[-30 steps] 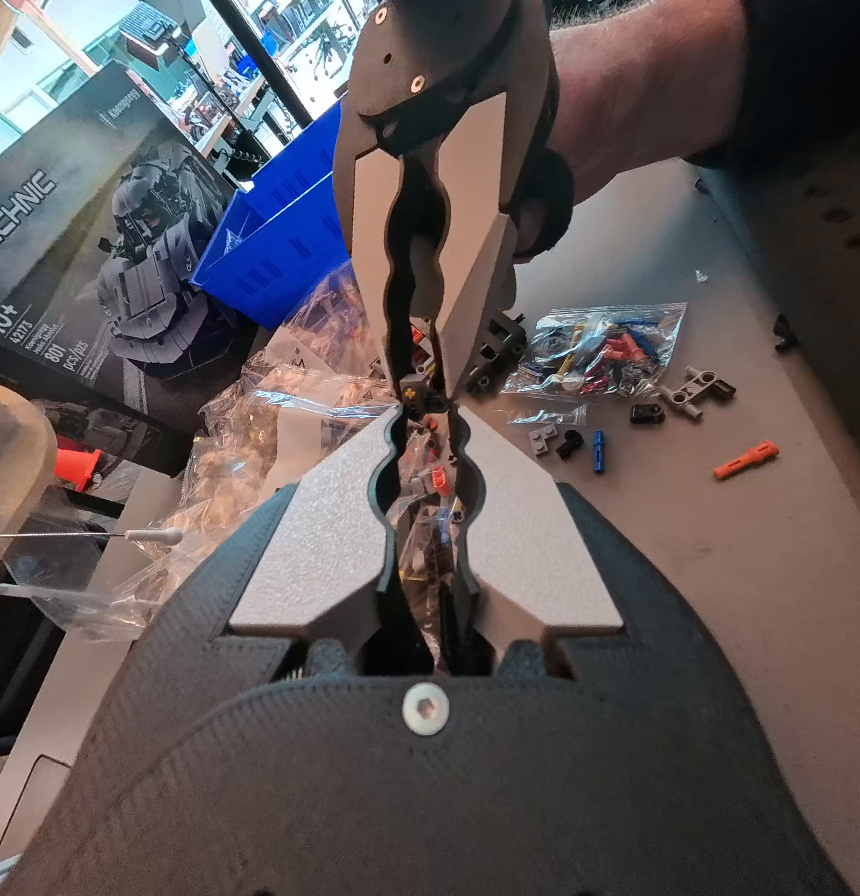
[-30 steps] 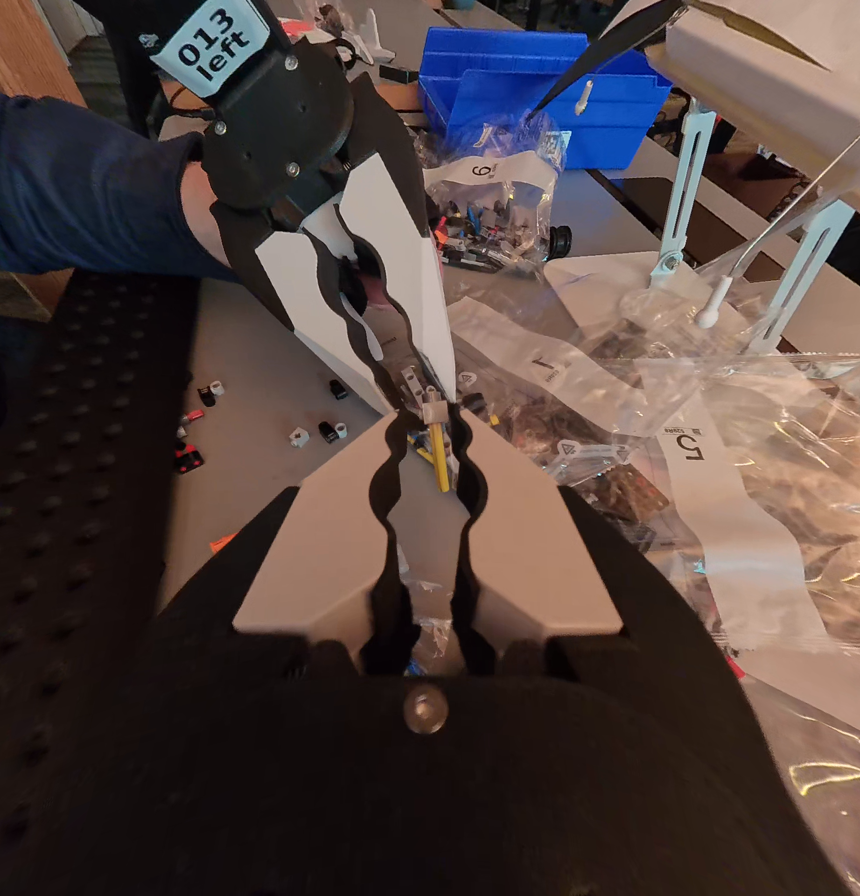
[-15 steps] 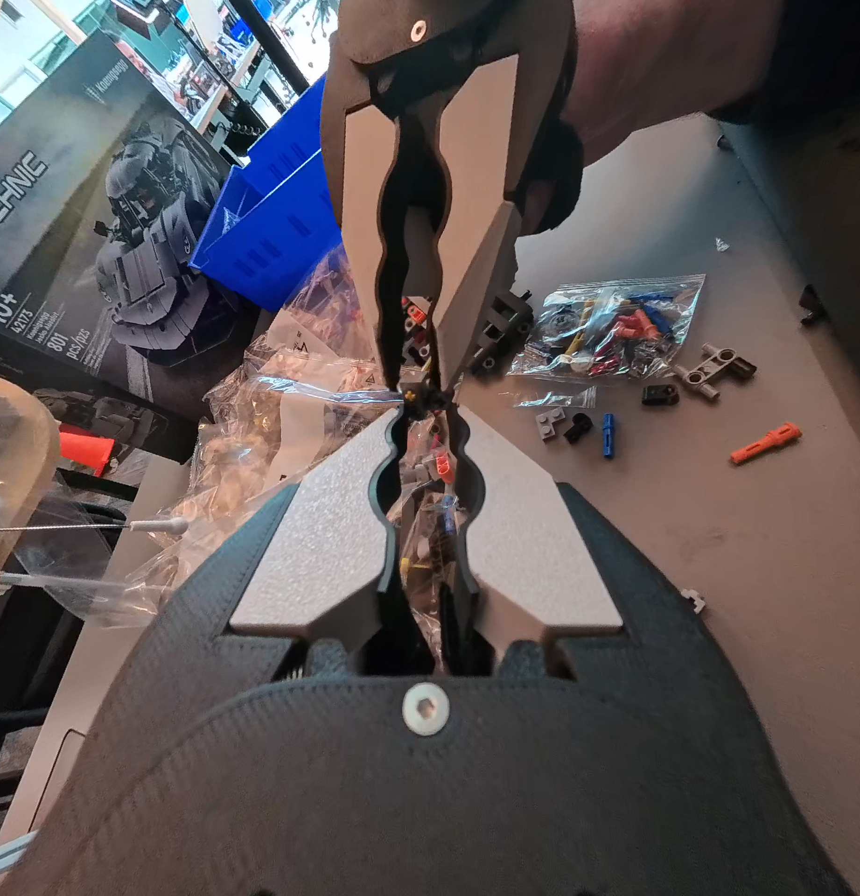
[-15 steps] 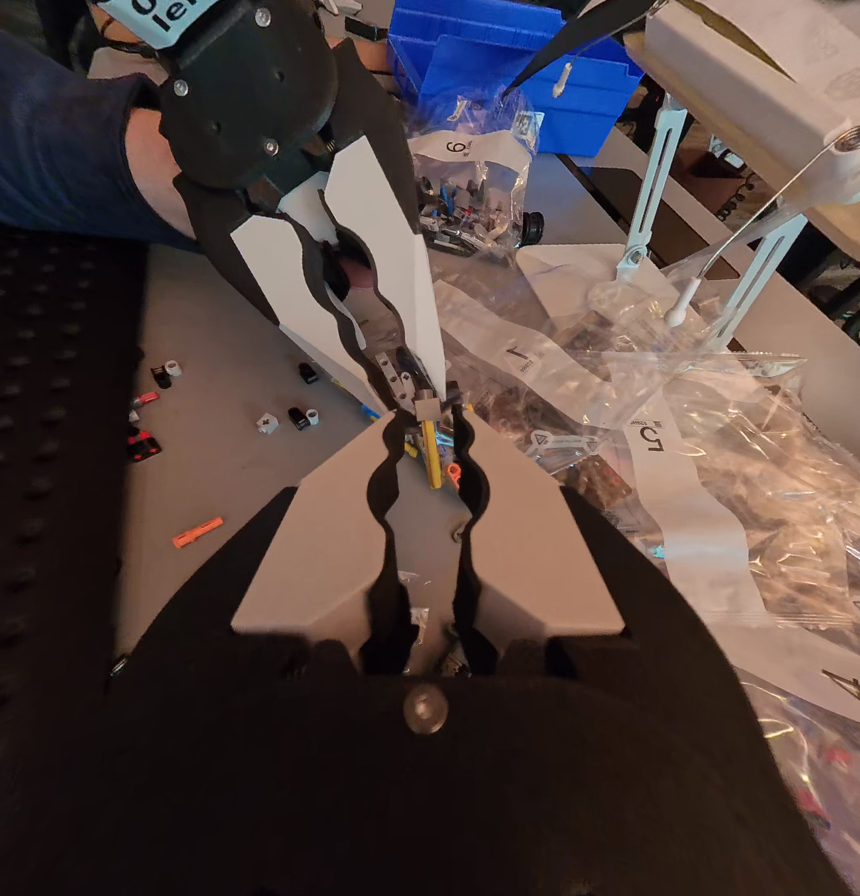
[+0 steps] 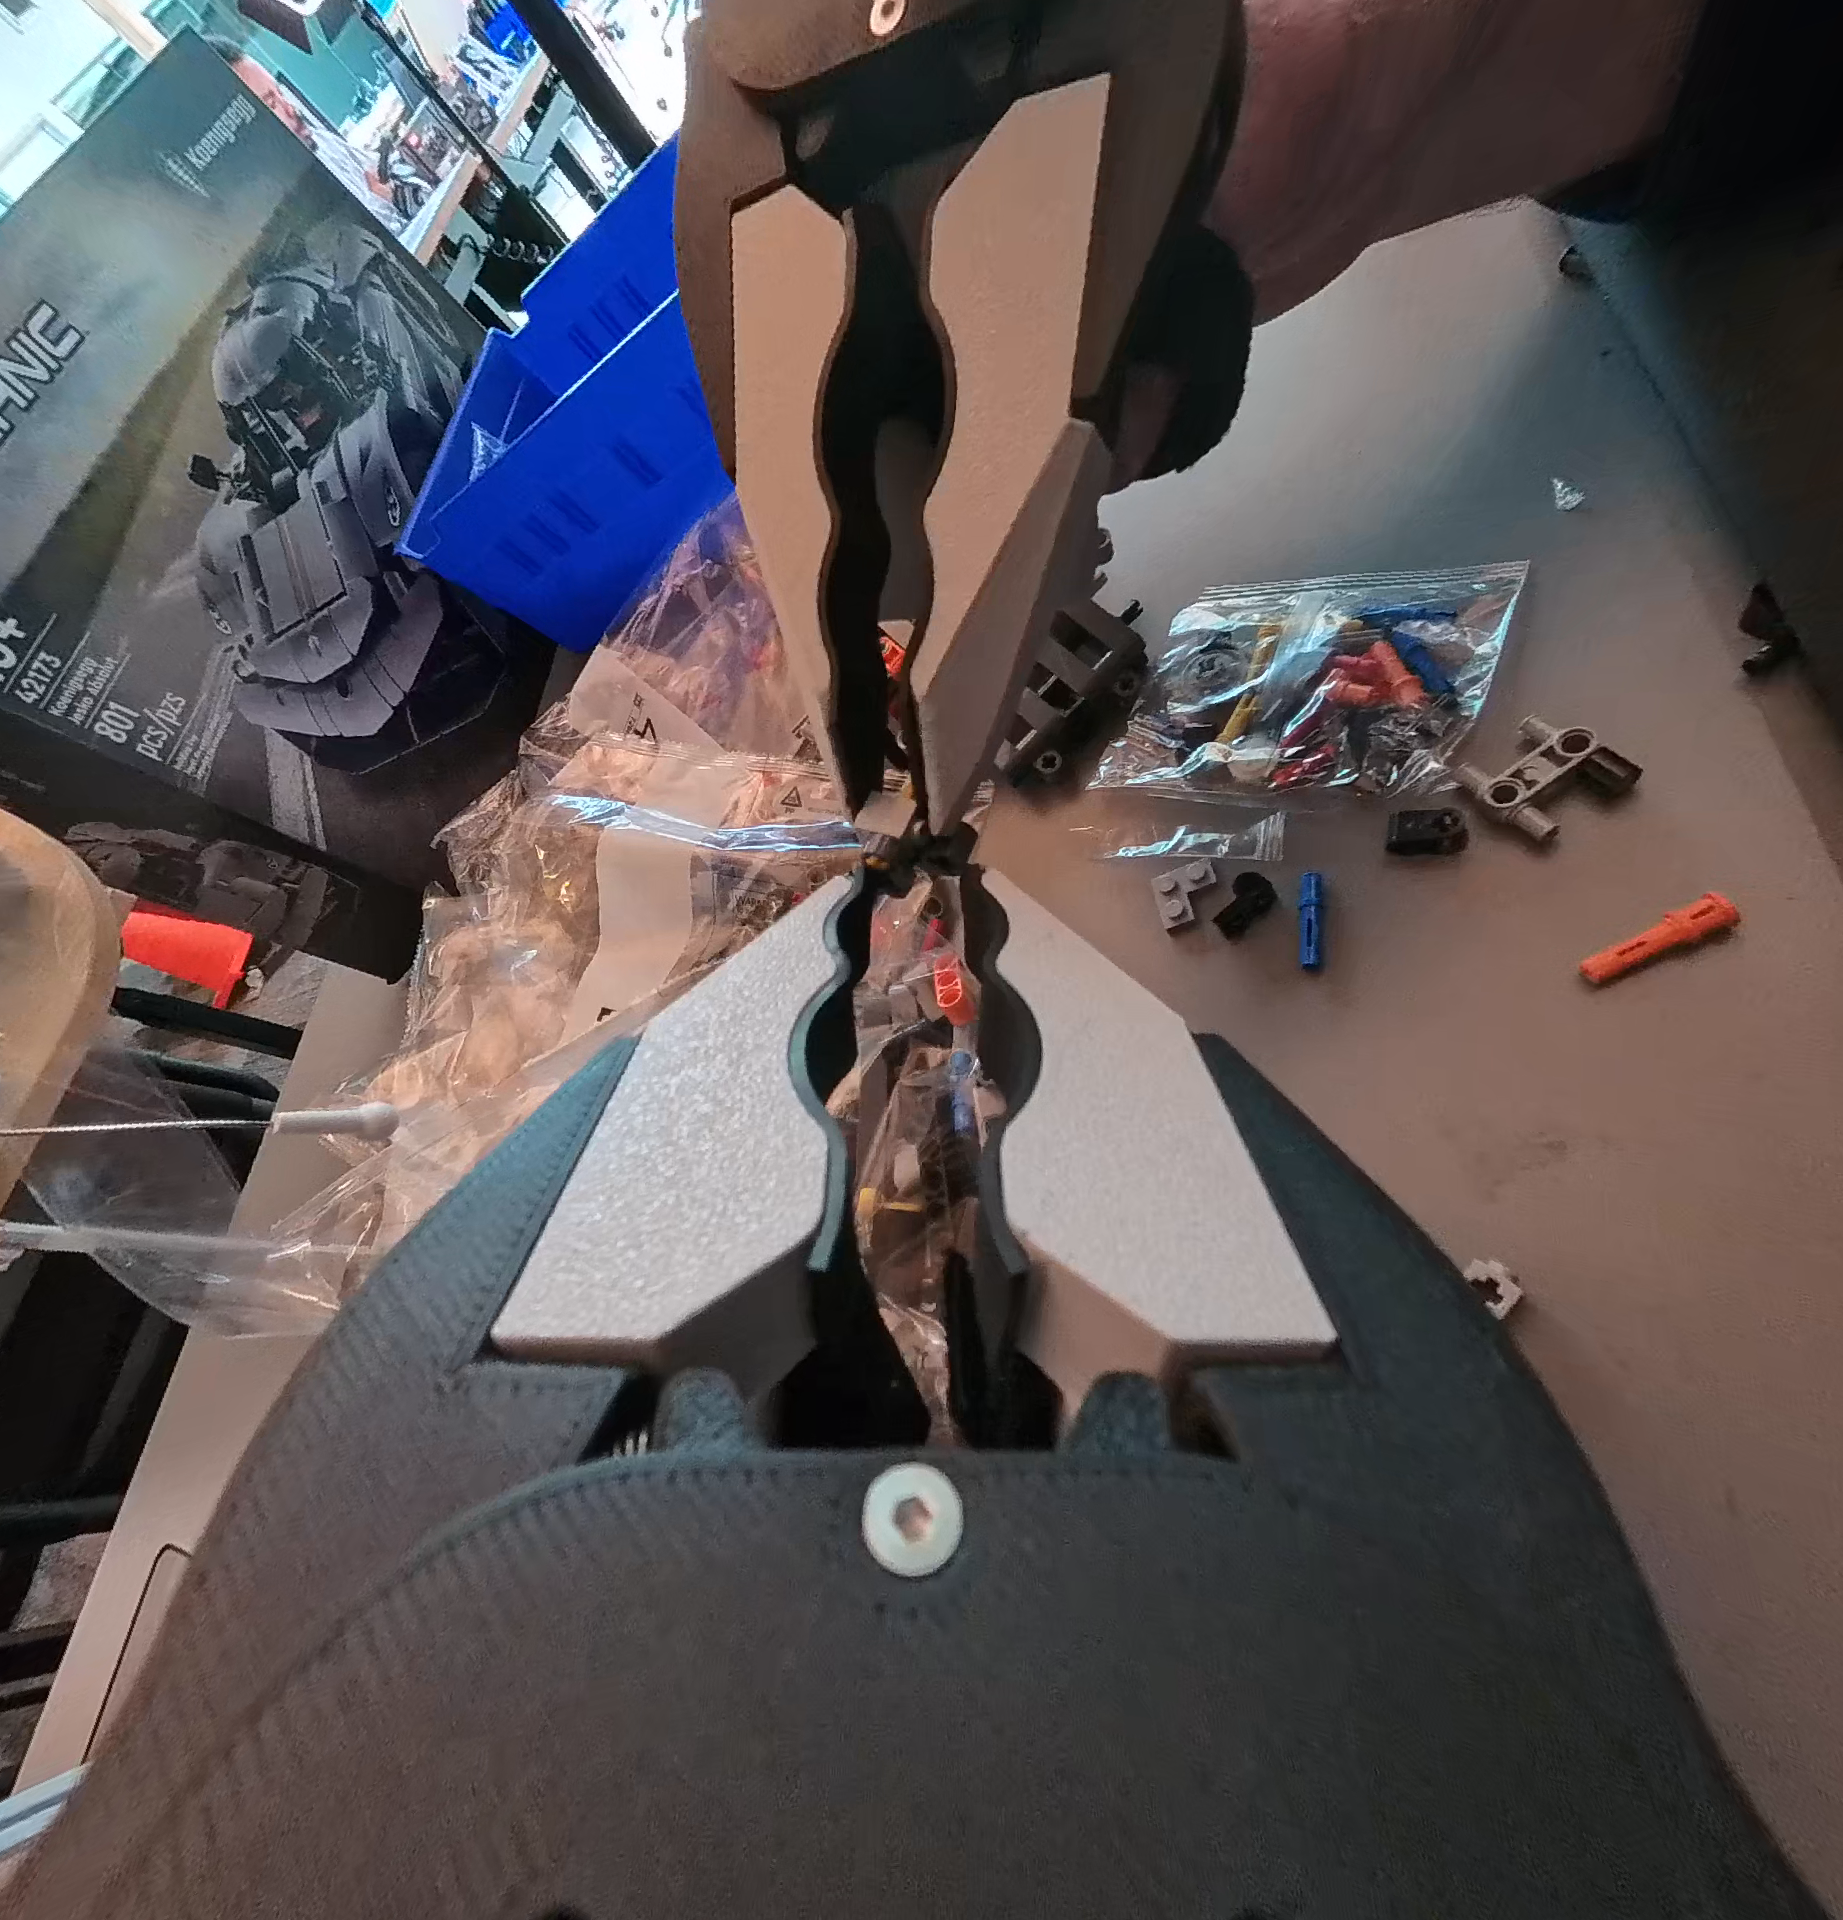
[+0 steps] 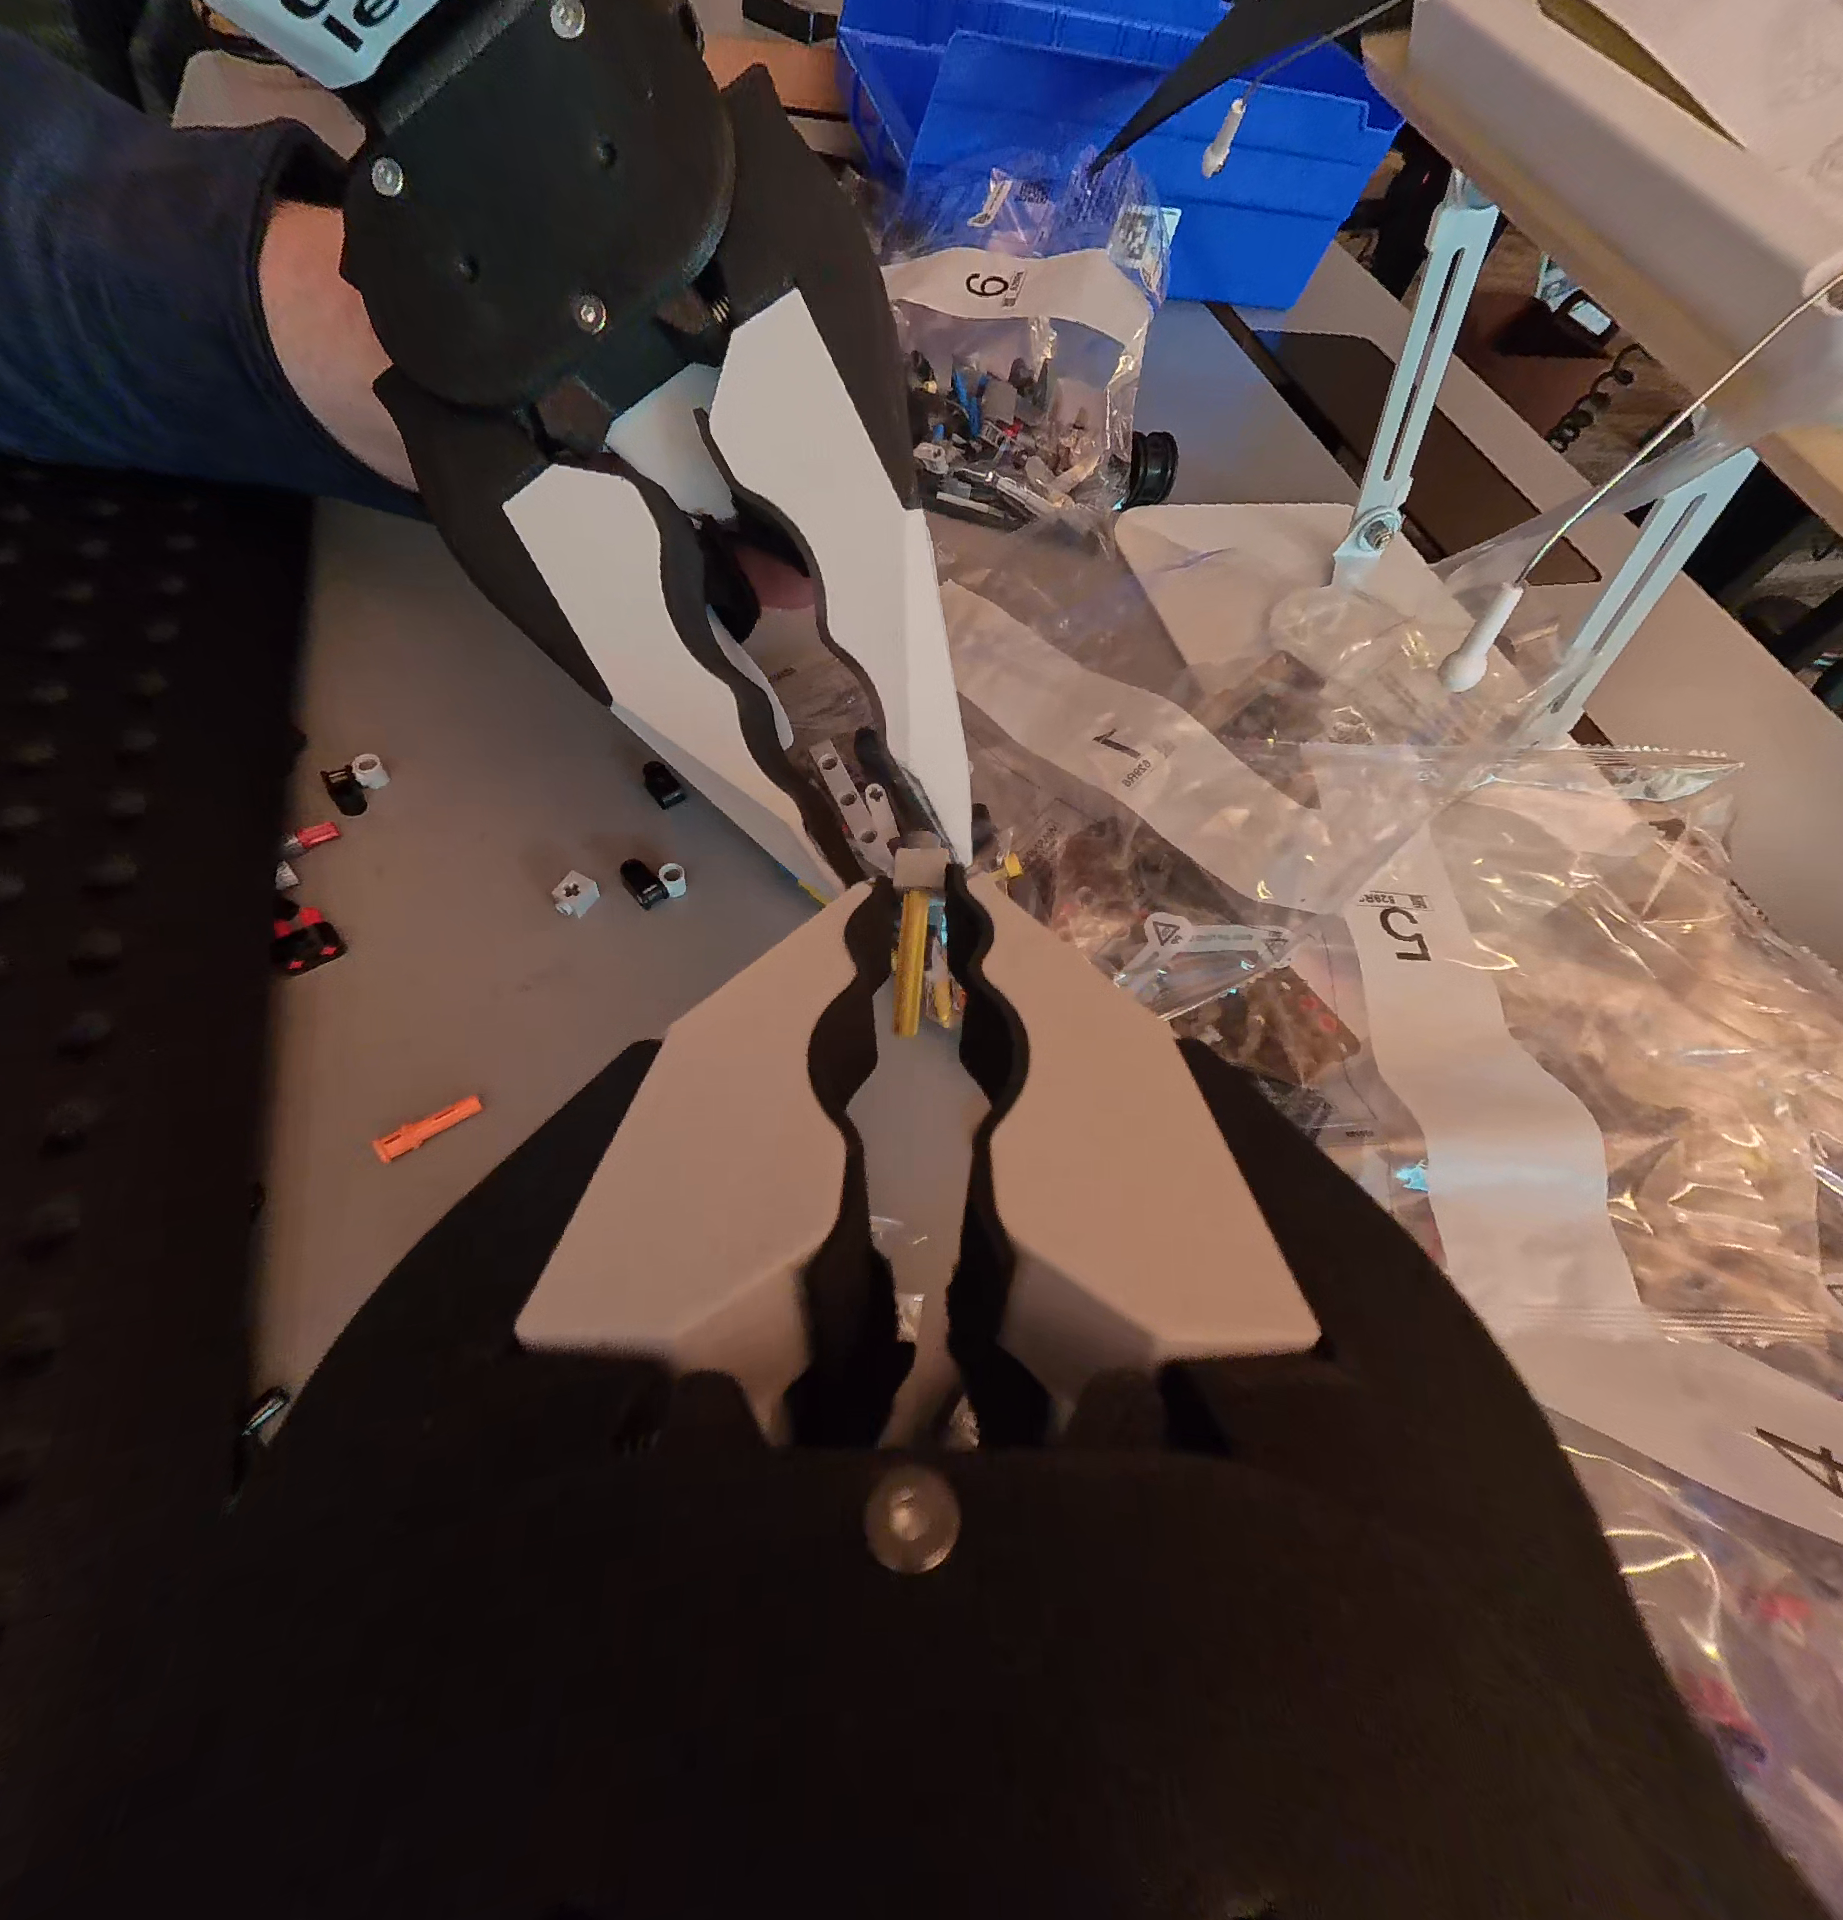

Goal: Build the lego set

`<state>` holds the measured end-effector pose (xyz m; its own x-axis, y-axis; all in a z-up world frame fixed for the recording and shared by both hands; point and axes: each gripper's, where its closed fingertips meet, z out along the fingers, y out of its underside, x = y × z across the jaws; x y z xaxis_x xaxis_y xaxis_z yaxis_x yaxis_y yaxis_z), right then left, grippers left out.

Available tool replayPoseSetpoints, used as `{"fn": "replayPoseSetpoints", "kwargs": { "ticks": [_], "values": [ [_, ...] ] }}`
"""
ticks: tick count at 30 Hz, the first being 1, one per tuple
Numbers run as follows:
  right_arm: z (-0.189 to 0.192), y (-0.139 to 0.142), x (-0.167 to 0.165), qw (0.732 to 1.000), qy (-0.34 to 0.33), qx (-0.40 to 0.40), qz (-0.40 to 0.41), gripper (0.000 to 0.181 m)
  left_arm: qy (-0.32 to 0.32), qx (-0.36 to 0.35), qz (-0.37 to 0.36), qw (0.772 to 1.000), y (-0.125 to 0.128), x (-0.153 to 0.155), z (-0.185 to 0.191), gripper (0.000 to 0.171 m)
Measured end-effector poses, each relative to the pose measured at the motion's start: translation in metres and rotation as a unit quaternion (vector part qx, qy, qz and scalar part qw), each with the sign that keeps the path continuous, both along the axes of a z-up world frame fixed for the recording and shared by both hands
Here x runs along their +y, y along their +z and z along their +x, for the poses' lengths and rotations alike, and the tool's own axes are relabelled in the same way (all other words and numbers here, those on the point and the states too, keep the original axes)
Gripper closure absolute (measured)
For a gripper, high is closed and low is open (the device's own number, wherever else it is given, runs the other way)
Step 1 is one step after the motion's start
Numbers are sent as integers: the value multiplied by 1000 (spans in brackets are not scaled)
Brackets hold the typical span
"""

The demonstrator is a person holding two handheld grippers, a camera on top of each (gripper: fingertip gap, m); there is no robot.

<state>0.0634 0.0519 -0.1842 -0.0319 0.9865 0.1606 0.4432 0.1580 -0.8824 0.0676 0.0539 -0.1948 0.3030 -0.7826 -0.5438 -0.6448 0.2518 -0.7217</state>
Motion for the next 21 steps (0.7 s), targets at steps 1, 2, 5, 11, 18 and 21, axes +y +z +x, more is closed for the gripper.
{"fn": "replayPoseSetpoints", "kwargs": {
  "ticks": [1,2,5,11,18,21],
  "values": [
    [0,0,0,1000,0,1,-3,174,1,-1,-1,1000,0,0,0,156],
    [0,0,0,1000,0,2,-7,174,1,-2,-1,1000,0,0,0,156],
    [-1,1,0,1000,0,7,1,174,2,2,-1,1000,0,0,0,157],
    [-1,0,5,999,-21,-5,50,169,20,14,0,1000,-3,5,-2,157],
    [1,10,5,999,-26,13,37,166,23,28,-4,999,-10,6,-1,157],
    [-2,-1,1,999,-18,-14,42,168,23,29,-4,999,-10,6,0,158]
  ]
}}
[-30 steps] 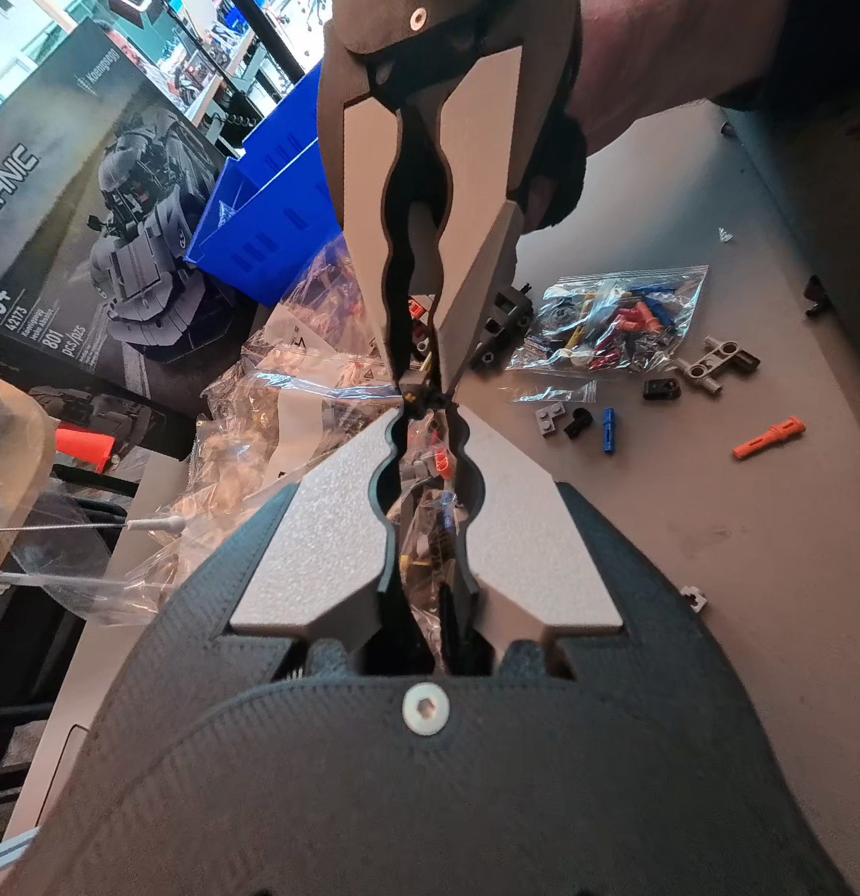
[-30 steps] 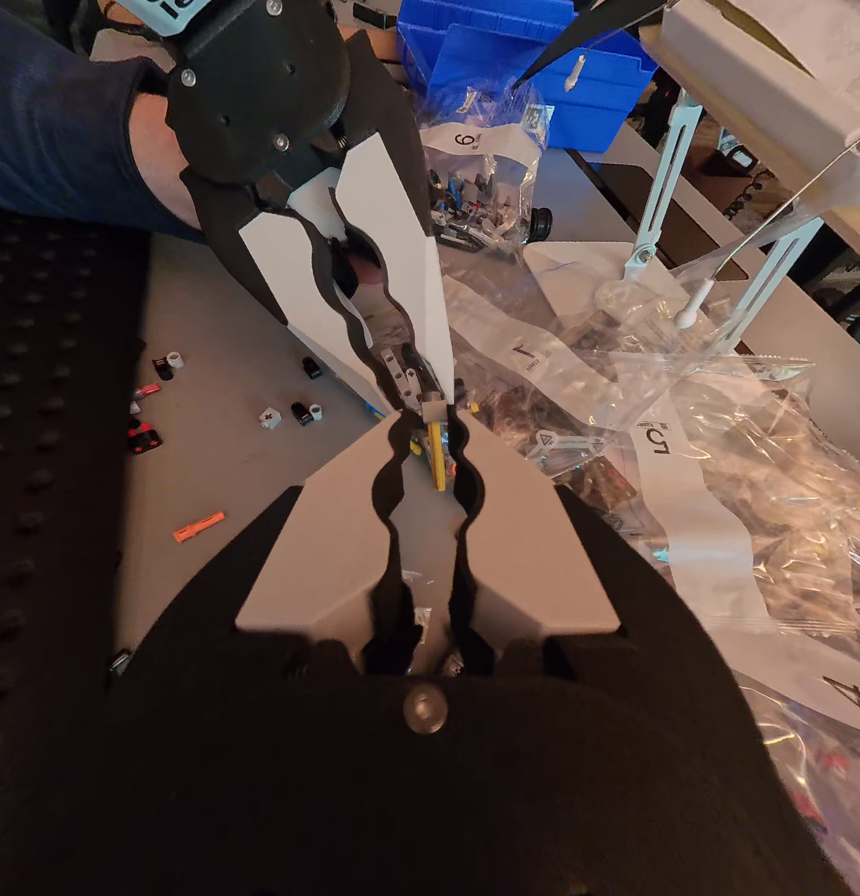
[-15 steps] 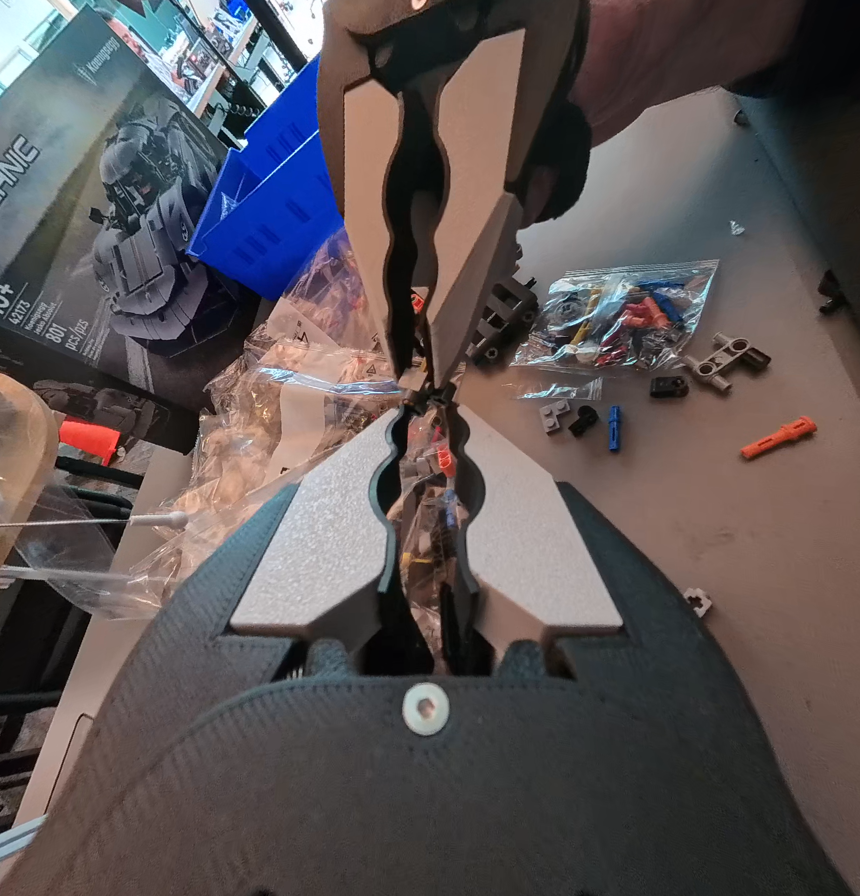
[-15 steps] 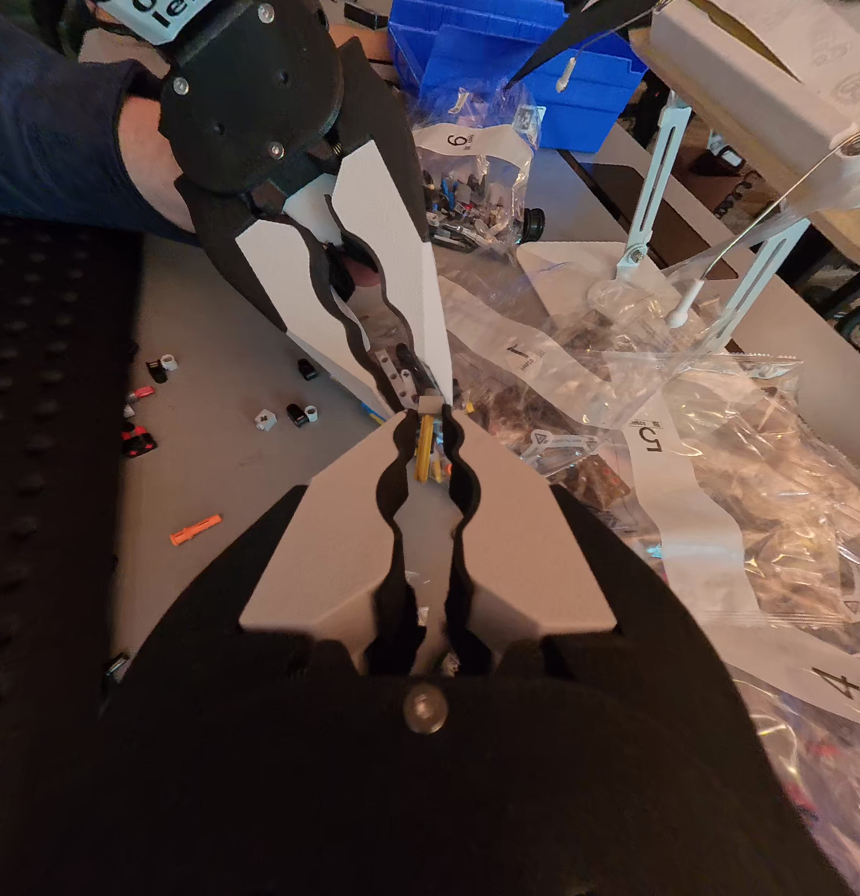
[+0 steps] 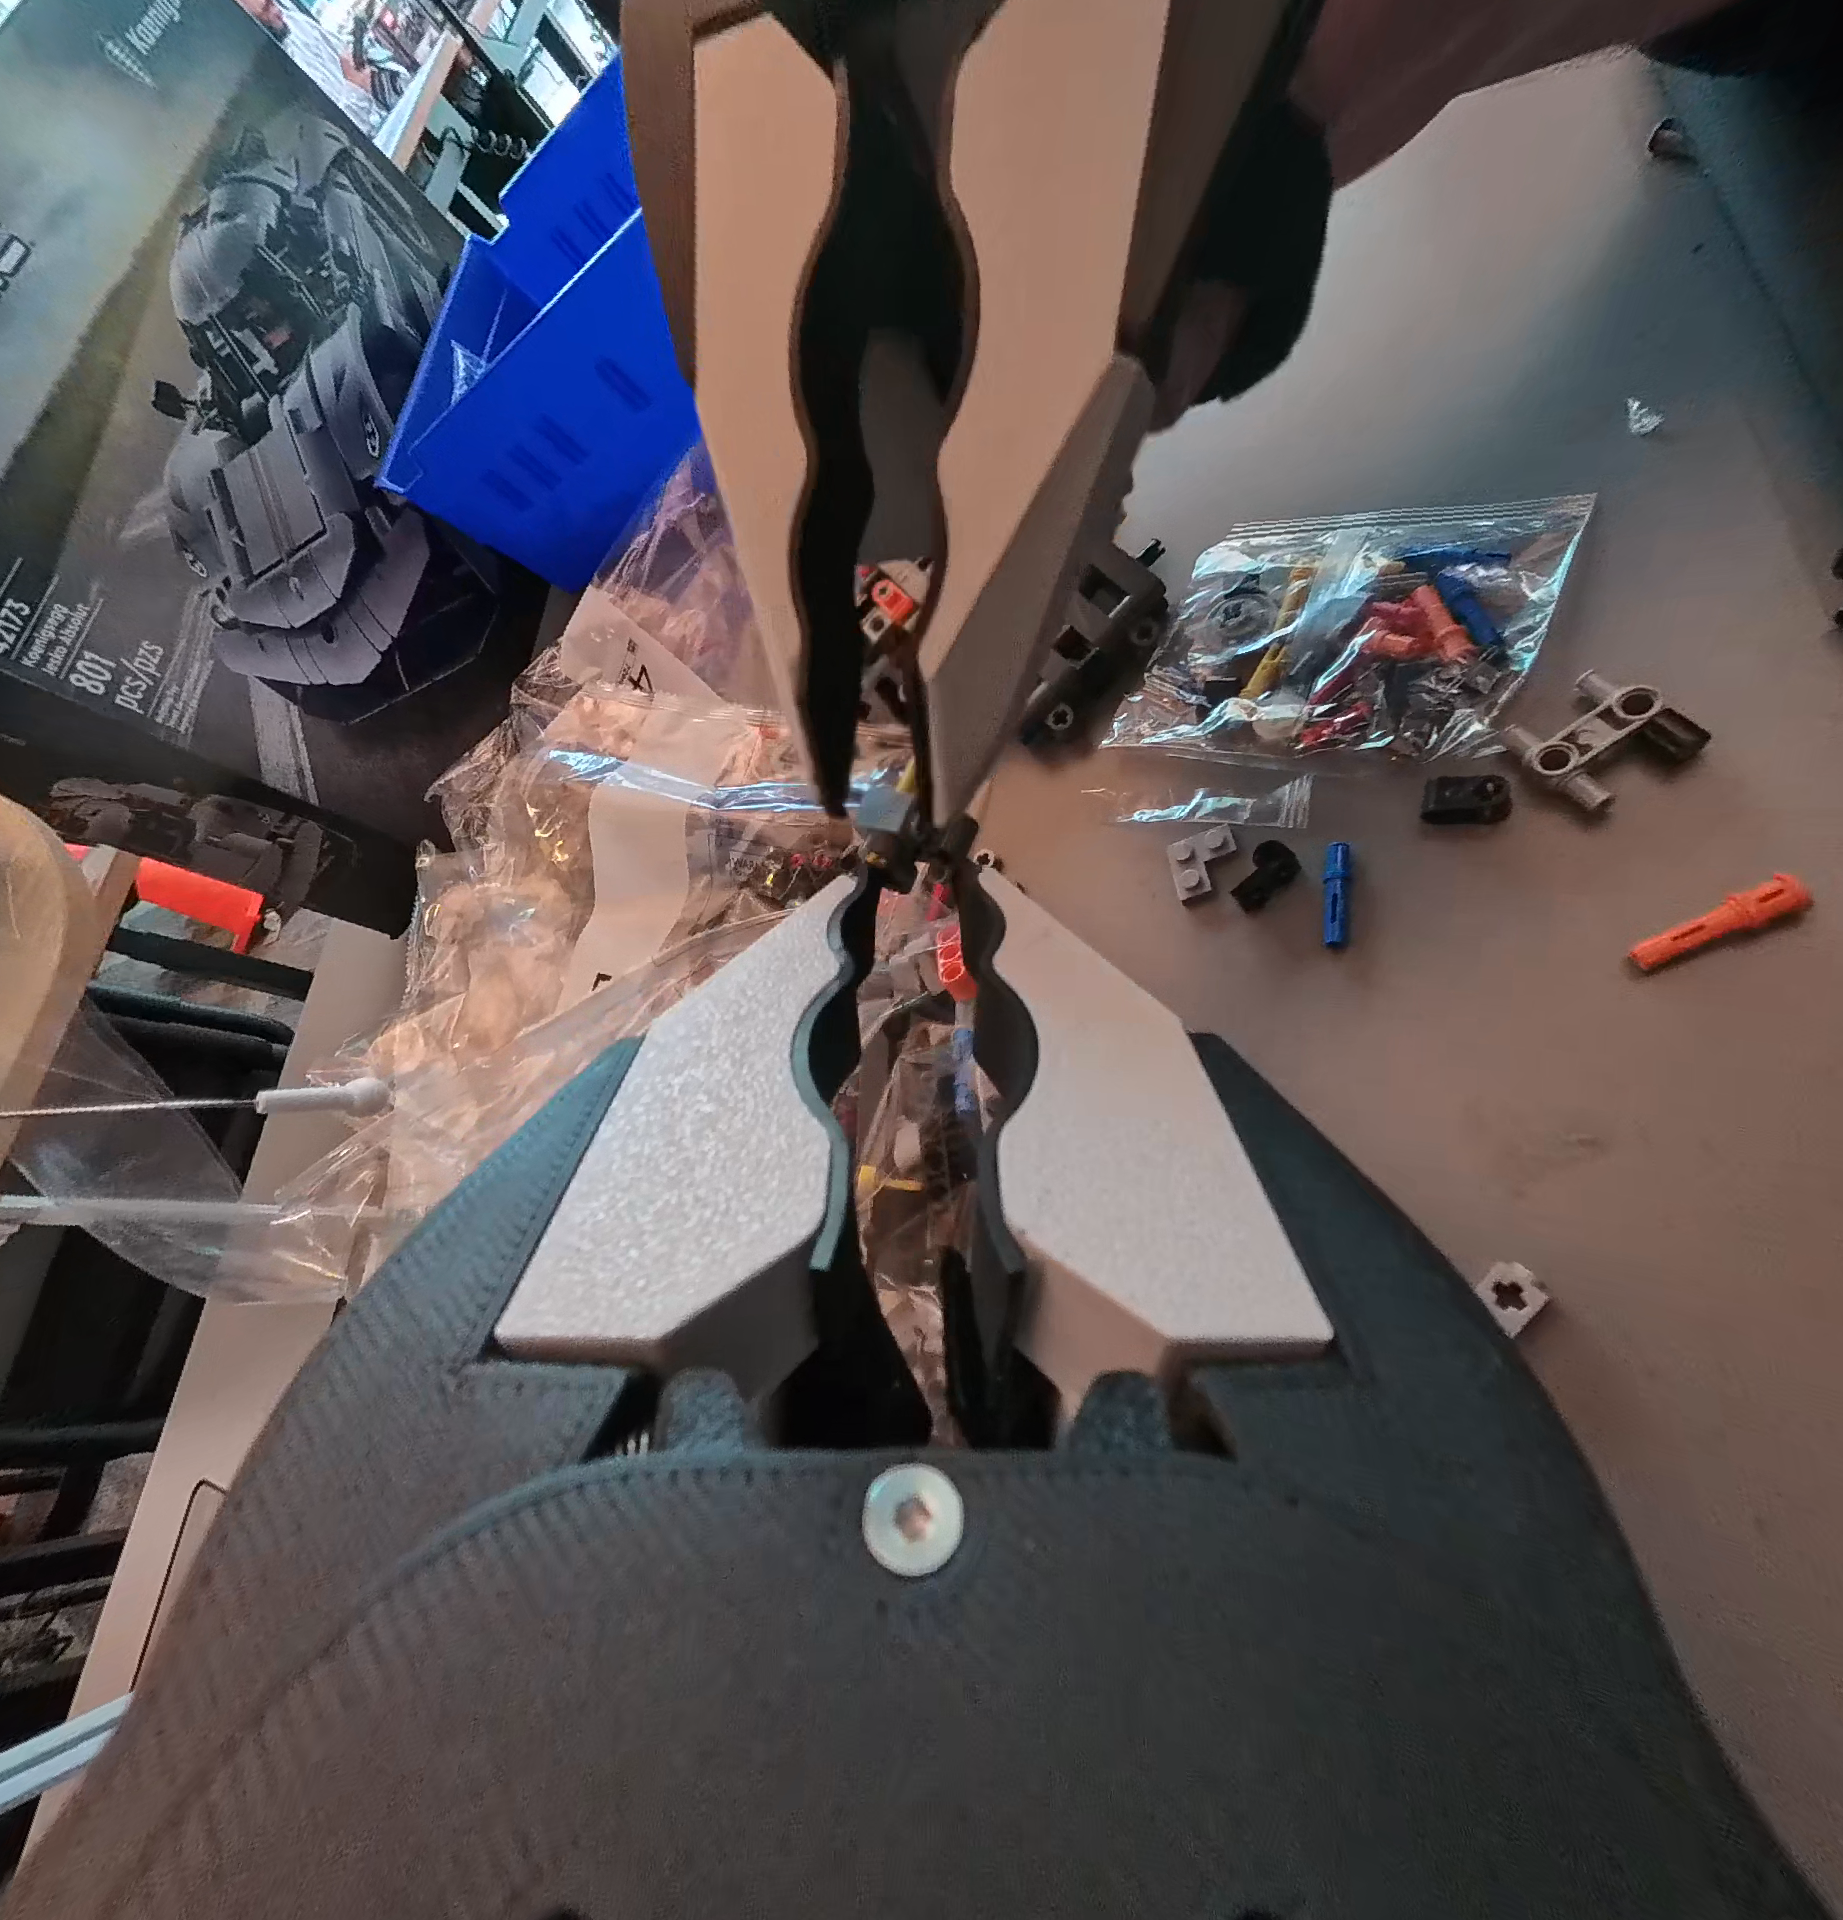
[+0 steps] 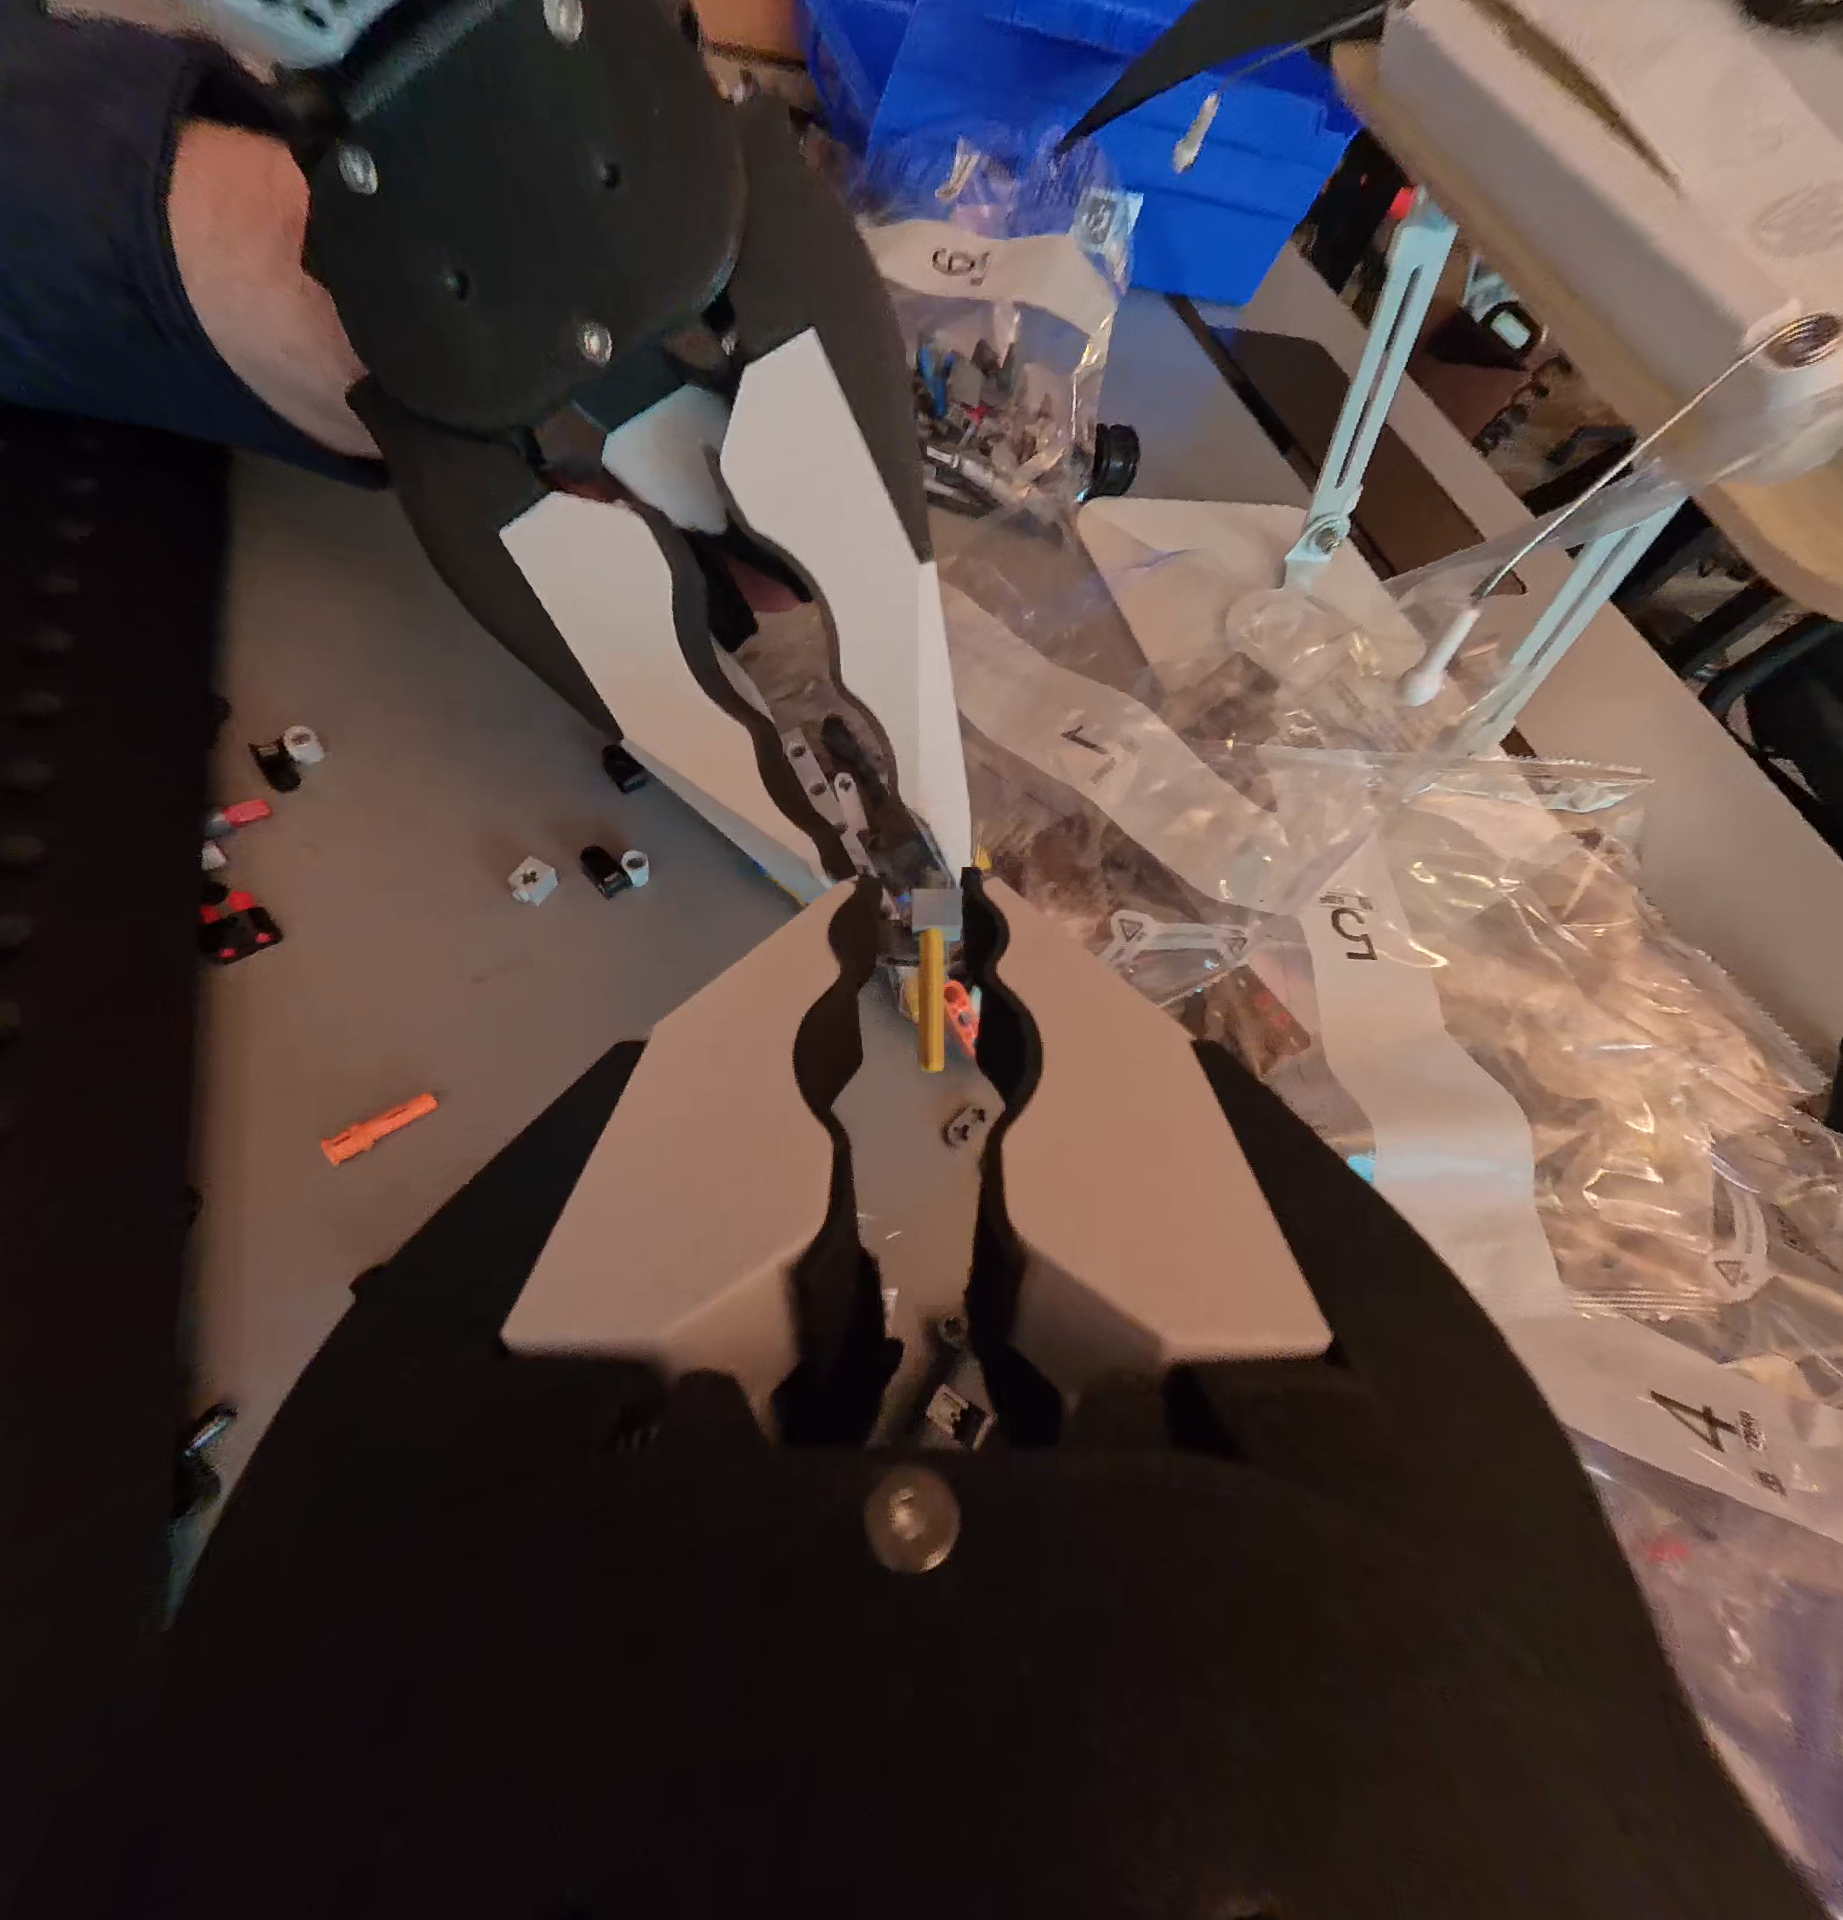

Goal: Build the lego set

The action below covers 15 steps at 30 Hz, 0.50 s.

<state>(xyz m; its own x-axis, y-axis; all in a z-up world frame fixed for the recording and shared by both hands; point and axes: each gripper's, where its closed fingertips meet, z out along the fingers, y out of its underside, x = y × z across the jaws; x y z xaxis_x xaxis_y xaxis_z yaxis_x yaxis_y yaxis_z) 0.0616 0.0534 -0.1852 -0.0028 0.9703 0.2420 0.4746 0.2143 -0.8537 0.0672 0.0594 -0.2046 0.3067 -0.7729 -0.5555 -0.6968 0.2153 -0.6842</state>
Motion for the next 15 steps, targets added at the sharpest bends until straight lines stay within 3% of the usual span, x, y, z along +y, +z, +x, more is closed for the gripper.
{"fn": "replayPoseSetpoints", "kwargs": {
  "ticks": [5,15],
  "values": [
    [0,-4,4,1000,-14,-14,10,176,0,9,4,1000,-2,0,1,158],
    [-1,-5,4,1000,-15,-13,3,170,-3,8,9,1000,0,-1,2,167]
  ]
}}
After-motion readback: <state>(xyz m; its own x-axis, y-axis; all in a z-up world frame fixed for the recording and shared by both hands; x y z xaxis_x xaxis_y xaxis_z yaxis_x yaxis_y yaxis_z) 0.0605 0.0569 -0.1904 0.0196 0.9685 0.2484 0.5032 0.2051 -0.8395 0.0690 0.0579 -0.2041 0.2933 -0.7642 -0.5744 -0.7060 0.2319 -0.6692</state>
